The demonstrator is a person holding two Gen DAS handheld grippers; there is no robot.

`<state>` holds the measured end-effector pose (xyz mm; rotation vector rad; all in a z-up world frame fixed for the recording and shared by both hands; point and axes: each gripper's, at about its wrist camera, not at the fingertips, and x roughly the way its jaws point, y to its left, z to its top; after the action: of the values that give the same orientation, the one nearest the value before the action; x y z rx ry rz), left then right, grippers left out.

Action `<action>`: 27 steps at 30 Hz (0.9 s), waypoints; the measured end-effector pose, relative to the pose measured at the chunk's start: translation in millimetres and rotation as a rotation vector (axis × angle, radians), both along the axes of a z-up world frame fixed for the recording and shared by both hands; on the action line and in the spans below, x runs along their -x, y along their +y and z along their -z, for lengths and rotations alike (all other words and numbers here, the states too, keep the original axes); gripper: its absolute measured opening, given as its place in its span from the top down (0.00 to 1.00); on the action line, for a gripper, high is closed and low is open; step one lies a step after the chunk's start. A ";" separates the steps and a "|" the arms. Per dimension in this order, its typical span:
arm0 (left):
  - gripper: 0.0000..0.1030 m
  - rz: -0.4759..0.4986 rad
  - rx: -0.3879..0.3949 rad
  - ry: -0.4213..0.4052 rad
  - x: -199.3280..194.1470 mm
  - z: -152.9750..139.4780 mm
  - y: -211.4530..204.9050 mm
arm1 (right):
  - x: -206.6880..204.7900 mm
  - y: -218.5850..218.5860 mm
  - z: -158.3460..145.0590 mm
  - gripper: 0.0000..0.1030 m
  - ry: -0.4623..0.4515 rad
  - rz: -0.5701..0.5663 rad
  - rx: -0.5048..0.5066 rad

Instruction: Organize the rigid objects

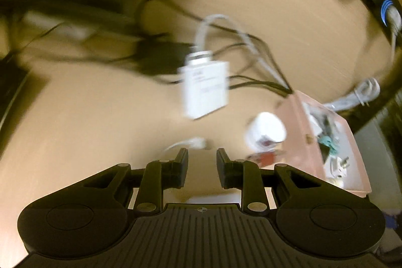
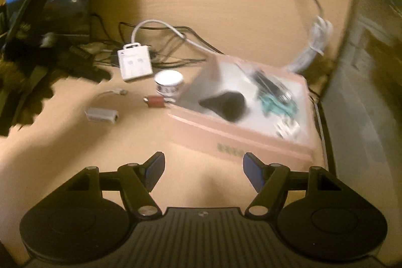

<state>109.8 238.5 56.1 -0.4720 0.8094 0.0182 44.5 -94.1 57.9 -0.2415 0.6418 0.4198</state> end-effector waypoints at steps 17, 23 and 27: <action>0.74 -0.012 0.061 0.060 139.7 15.4 42.6 | -139.9 198.7 -15.3 0.29 0.011 -0.213 0.021; 0.74 -0.073 0.088 0.069 165.3 18.0 63.4 | -167.8 267.4 18.9 0.24 -0.083 -0.266 0.221; 0.74 -0.023 0.044 0.074 161.5 19.2 60.7 | -199.0 275.9 28.6 0.28 0.034 -0.201 0.193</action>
<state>-51.7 299.2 36.9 -0.5246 0.8780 0.0397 243.5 181.8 29.2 -0.4860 0.6944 0.5566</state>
